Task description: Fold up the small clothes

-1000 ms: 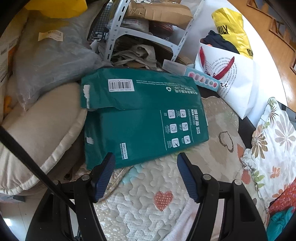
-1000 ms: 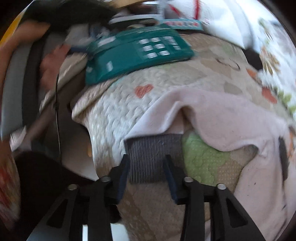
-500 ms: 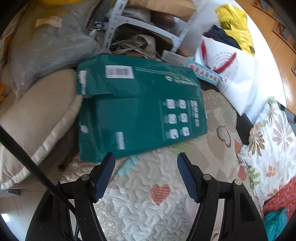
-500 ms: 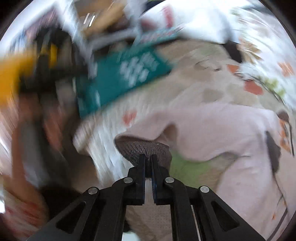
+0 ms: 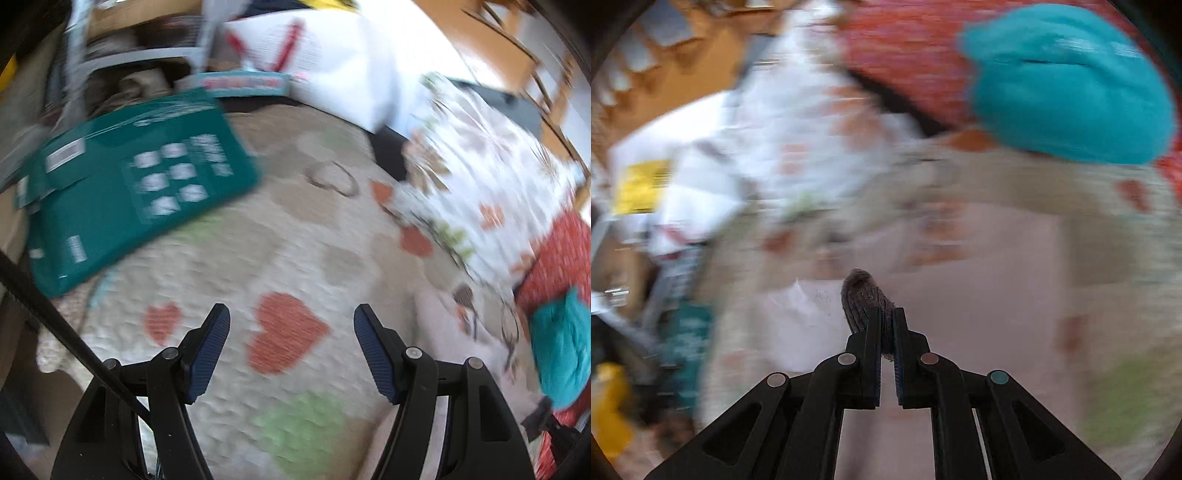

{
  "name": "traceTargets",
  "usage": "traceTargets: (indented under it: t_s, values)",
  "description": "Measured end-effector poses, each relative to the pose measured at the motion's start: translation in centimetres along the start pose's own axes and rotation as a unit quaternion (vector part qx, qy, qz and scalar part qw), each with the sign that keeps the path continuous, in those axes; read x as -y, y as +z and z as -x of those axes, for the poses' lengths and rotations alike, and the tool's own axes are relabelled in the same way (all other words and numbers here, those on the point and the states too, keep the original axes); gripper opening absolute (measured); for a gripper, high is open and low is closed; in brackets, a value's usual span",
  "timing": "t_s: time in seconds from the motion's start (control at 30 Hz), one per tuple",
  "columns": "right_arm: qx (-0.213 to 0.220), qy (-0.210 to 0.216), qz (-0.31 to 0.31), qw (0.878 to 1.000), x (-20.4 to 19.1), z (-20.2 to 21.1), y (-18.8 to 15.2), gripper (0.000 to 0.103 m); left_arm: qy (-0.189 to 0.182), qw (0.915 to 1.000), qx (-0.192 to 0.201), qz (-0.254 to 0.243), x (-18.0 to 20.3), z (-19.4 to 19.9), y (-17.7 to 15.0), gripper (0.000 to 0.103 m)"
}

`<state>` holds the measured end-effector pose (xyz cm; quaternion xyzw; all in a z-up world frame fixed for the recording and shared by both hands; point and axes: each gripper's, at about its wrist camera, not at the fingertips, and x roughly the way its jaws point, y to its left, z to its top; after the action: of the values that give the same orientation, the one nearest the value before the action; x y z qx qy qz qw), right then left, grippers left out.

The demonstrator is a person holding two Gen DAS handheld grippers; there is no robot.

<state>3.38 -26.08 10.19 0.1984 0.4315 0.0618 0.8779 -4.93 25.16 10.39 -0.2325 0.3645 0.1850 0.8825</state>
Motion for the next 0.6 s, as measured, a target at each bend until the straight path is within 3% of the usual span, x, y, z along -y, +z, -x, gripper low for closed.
traceTargets:
  t_s: [0.13,0.17,0.27,0.33,0.37,0.4,0.47,0.6]
  values:
    - [0.004,-0.126,0.013,0.992,4.1,-1.4,0.3,0.010,-0.014,0.9987,-0.013,-0.046,4.5,-0.9,-1.3,0.069]
    - [0.015,-0.136,0.006,0.991,4.5,-1.0,0.2,0.011,-0.016,0.9979,-0.018,-0.059,5.6,-1.1,-1.8,0.069]
    - [0.021,-0.103,0.022,0.994,4.5,0.1,-0.1,0.013,-0.031,0.9948,-0.040,-0.089,8.2,-2.0,-3.1,0.069]
    - [0.008,-0.097,0.097,0.991,2.0,-0.3,-1.0,0.018,-0.039,0.9922,-0.054,-0.105,9.5,-2.6,-3.9,0.069]
    - [-0.001,-0.091,0.129,0.987,0.7,-0.7,-1.4,0.030,-0.042,0.9910,-0.061,-0.111,10.1,-2.9,-4.3,0.069]
    - [-0.011,-0.084,0.160,0.983,-0.3,-1.2,-2.1,0.045,-0.044,0.9902,-0.065,-0.115,10.6,-3.0,-4.6,0.069]
    - [-0.018,-0.088,0.215,0.972,-1.5,-1.9,-3.7,0.055,-0.047,0.9889,-0.071,-0.122,11.5,-3.2,-5.1,0.069]
    - [-0.039,-0.128,0.298,0.945,-1.9,-4.7,-6.3,0.055,-0.050,0.9863,-0.075,-0.138,12.9,-3.6,-5.7,0.069]
